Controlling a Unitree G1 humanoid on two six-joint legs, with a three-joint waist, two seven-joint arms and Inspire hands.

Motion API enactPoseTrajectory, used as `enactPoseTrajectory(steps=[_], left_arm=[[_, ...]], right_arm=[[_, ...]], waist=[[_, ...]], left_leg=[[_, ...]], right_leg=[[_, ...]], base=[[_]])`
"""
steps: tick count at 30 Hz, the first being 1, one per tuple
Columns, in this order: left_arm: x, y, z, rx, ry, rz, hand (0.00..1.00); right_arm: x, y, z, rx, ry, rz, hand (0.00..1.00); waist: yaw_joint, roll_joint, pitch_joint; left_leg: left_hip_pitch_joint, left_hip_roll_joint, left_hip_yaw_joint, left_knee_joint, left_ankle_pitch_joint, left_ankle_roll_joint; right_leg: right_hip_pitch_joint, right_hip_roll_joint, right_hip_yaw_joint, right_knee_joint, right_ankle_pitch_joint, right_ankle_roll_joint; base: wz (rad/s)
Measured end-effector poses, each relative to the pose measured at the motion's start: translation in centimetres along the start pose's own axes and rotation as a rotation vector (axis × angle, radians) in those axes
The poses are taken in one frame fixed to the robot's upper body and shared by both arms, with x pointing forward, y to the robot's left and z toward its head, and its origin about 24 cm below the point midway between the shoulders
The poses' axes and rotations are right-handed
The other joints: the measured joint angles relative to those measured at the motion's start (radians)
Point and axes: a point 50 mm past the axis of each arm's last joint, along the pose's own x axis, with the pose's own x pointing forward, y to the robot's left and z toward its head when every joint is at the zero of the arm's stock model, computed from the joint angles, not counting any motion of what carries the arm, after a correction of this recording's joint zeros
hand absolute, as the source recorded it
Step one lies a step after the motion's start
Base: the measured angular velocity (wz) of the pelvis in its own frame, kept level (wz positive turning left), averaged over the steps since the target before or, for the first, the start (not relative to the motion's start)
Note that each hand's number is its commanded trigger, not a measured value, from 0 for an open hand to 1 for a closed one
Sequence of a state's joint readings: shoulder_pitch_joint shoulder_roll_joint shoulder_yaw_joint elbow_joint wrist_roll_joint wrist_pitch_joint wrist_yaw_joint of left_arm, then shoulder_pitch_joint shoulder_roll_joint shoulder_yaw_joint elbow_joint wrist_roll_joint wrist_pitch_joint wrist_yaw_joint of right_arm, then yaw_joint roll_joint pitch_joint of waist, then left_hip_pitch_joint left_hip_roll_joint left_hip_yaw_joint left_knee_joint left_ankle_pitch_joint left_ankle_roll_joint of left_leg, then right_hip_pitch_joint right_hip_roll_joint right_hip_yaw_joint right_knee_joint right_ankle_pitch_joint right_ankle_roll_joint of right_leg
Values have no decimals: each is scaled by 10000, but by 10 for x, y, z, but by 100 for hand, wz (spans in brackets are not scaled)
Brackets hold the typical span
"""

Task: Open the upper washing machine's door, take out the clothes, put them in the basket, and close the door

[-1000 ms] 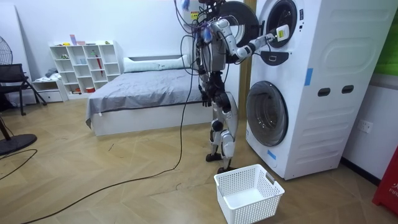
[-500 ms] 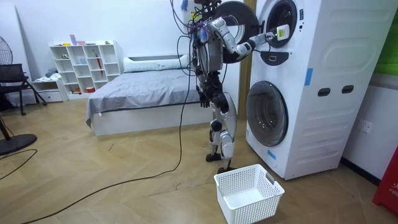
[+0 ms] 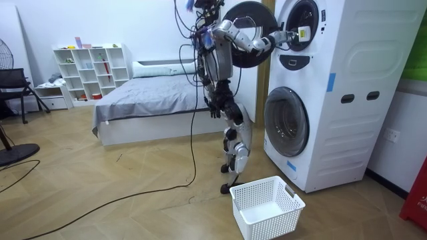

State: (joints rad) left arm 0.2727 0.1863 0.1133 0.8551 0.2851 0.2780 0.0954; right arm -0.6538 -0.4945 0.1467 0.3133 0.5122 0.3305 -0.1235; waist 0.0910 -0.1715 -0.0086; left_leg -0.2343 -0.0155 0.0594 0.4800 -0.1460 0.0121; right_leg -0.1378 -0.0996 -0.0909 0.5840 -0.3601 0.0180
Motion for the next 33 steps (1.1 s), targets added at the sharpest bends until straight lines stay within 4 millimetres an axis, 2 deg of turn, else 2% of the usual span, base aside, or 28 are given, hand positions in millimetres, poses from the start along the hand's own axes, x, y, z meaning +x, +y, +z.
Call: enactPoseTrajectory(steps=[1, 2, 3, 4, 5, 6, 7, 8, 9, 10, 11, 15, 17, 19, 23, 26, 27, 30, 33], left_arm=[[-1, -1, -5, -13, 122, -62, 0], [-1, -1, -9, 3, 254, -47, 0], [-2, 3, -19, 50, 587, 36, 0], [-1, 10, -23, 109, 790, 182, 0], [-1, 14, -25, 179, 863, 259, 0], [0, 19, -26, 275, 877, 351, 0], [0, 20, -24, 284, 831, 379, 0], [0, 20, -24, 316, 802, 366, 0], [0, 20, -22, 338, 741, 367, 0], [0, 20, -21, 369, 724, 371, 0], [0, 19, -21, 415, 722, 367, 0], [0, 18, -21, 512, 700, 415, 0], [0, 17, -20, 477, 661, 385, 0], [0, 16, -17, 294, 520, 332, 0], [1, 16, -15, 280, 407, 331, 0], [2, 15, -17, 293, 452, 268, 0], [2, 15, -11, 265, 248, 284, 0], [3, 16, -3, 199, -144, 302, 0], [3, 16, -3, 91, -149, 311, 0]], right_arm=[[1, -8, 0, -183, 98, -61, 0], [2, -9, 0, -192, 151, -55, 0], [4, -9, 2, -174, 182, 33, 0], [7, -10, 3, -169, 245, 92, 0], [7, -10, 1, -189, 331, 94, 0], [8, -12, 0, -341, 402, 24, 0], [11, -14, 5, -655, 311, -77, 0], [12, -15, 8, -787, 246, -156, 0], [16, -18, 16, -937, 85, -334, 0], [18, -19, 24, -1073, -104, -454, 0], [19, -19, 28, -1152, -228, -498, 0], [19, -18, 36, -1228, -725, -474, 0], [18, -17, 37, -1268, -796, -470, 0], [18, -18, 38, -1436, -840, -528, 0], [18, -20, 40, -1756, -906, -637, 0], [17, -6, 43, -2046, -1257, -201, 0], [17, -5, 42, -2058, -1223, 1, 0], [17, -8, 40, -2164, -1070, 205, 0], [16, -18, 48, -2441, -1186, 168, 0]], waist=[[365, 28, -65], [557, 70, -71], [743, 241, -63], [764, 185, 142], [756, 85, 98], [711, -107, -2], [628, -144, -29], [628, -133, -20], [633, -133, -21], [630, -145, -18], [621, -149, -14], [703, -128, -15], [706, -124, -13], [682, -61, 37], [667, -41, 63], [417, -83, 88], [404, -144, 133], [449, -226, 95], [518, -246, 78]], left_leg=[[4, 33, -280, 79, -165, -240], [89, 55, -466, 207, -274, -359], [411, 209, -730, 224, -561, -189], [445, 176, -1023, -20, -561, -105], [410, 105, -1248, -137, -562, -101], [382, -76, -1721, -373, -548, -116], [483, -178, -2020, -577, -455, -102], [553, -180, -2048, -673, -388, -74], [674, -206, -2068, -845, -279, -15], [805, -304, -2109, -983, -191, 87], [932, -352, -2110, -1072, -150, 124], [1542, -465, -2128, -1637, -46, 86], [1607, -460, -2142, -1825, -36, 96], [1717, -431, -2169, -2067, 8, 156], [1812, -402, -2181, -2393, 8, 150], [1983, -349, -2148, -2564, 0, 142], [2025, -337, -2113, -2582, -3, 138], [2016, -340, -2112, -2602, -39, 126], [1989, -326, -2112, -2595, -57, 113]], right_leg=[[-6, -3, -191, -289, 13, -17], [-1, -86, -396, -439, 25, -26], [152, -128, -851, -772, 134, 3], [391, -51, -1157, -1187, 423, 52], [476, -15, -1221, -1438, 560, 63], [574, 41, -1337, -1975, 798, 83], [778, 136, -1378, -2532, 1105, 146], [912, 157, -1422, -2788, 1283, 163], [1148, 171, -1474, -3162, 1628, 180], [1310, 183, -1471, -3389, 1989, 192], [1413, 179, -1463, -3475, 2156, 209], [1932, 216, -1485, -3837, 2156, 242], [1993, 218, -1536, -3844, 2146, 136], [2138, 259, -1621, -4018, 2131, 109], [2121, 260, -1699, -4149, 2075, 132], [2189, 272, -1777, -4150, 2071, 139], [2206, 273, -1820, -4150, 2072, 138], [2200, 269, -1878, -4141, 2072, 138], [2163, 278, -1881, -4133, 2071, 138]], base=[[-53], [-94], [-75], [-54], [-6], [8], [9], [7], [15], [20], [24], [11], [9], [6], [0], [-4], [-9], [-6], [-1]])
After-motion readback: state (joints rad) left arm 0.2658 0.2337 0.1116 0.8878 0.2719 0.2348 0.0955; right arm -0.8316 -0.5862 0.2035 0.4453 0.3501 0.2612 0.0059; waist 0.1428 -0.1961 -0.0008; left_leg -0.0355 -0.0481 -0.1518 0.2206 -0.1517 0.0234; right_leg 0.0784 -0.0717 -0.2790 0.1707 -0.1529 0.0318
